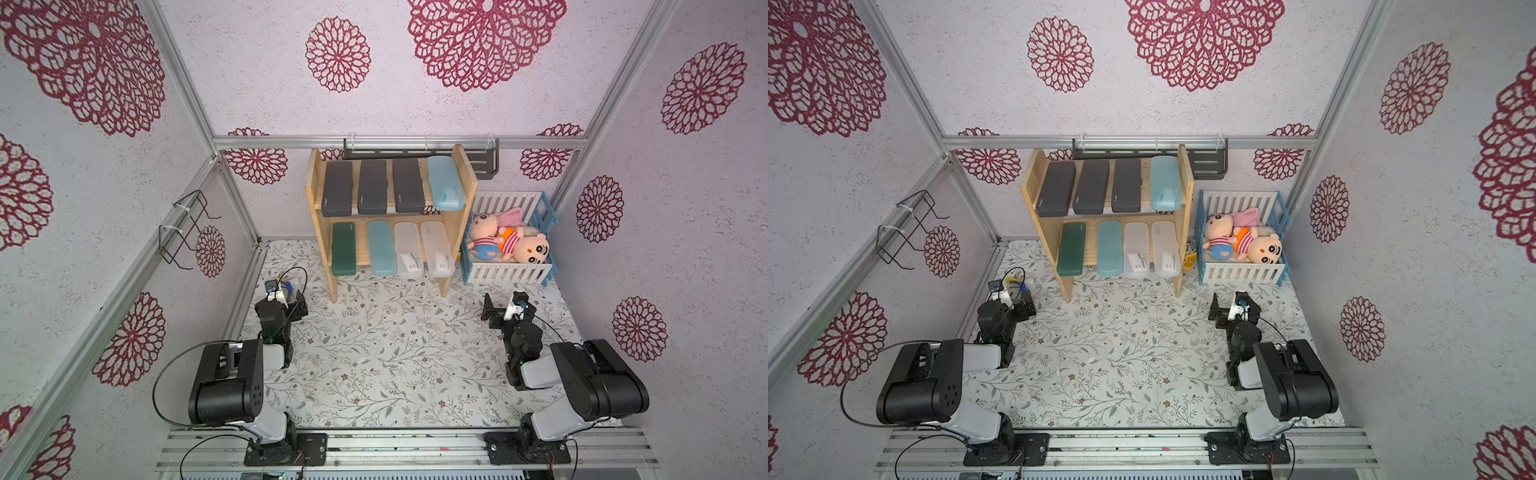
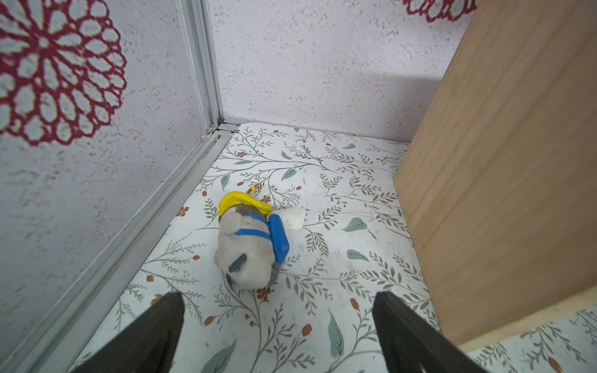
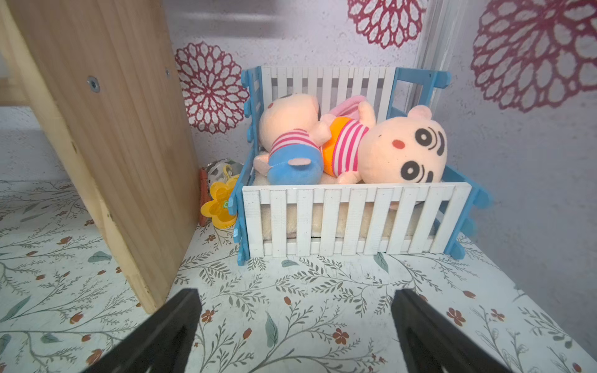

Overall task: Remove the pencil cases from the shelf
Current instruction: Pick up the pencil case from the shelf.

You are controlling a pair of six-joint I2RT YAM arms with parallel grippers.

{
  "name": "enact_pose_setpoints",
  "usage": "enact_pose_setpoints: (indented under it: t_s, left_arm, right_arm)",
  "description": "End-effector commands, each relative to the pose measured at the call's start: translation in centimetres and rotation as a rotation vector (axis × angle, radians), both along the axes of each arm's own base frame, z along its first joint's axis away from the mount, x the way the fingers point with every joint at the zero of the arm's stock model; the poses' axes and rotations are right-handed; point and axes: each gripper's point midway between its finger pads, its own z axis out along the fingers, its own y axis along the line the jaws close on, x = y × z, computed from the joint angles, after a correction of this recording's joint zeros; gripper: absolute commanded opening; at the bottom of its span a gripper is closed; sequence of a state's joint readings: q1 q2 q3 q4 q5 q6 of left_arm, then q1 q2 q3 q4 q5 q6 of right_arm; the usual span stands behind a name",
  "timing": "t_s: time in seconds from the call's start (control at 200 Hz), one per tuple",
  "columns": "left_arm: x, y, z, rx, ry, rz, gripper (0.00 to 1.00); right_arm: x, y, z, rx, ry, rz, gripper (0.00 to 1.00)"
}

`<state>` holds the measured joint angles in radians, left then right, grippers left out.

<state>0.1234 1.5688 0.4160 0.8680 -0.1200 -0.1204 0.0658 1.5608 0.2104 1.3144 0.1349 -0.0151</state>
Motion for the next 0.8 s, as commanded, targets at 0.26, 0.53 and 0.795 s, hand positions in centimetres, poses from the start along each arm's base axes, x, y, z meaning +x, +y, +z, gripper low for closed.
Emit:
enact_pose_setpoints:
  t_s: [0.26, 0.53, 0.795]
  left_arm:
    - [0.1, 0.1, 1.0, 0.000, -0.024, -0.003, 0.97]
    - [0.3, 0.3, 1.0, -0.014, -0.021, -0.015, 0.97]
    - [0.2, 0.3, 4.3, -0.031, 0.033, 0.004, 0.97]
  right_arm:
    - [0.0, 0.1, 1.5, 0.004, -0.047, 0.003, 0.99]
    - [0.0, 0.0, 1.5, 0.006, -0.045, 0.006, 0.99]
    - [1.1, 0.0, 3.8, 0.004, -0.011, -0.006, 0.99]
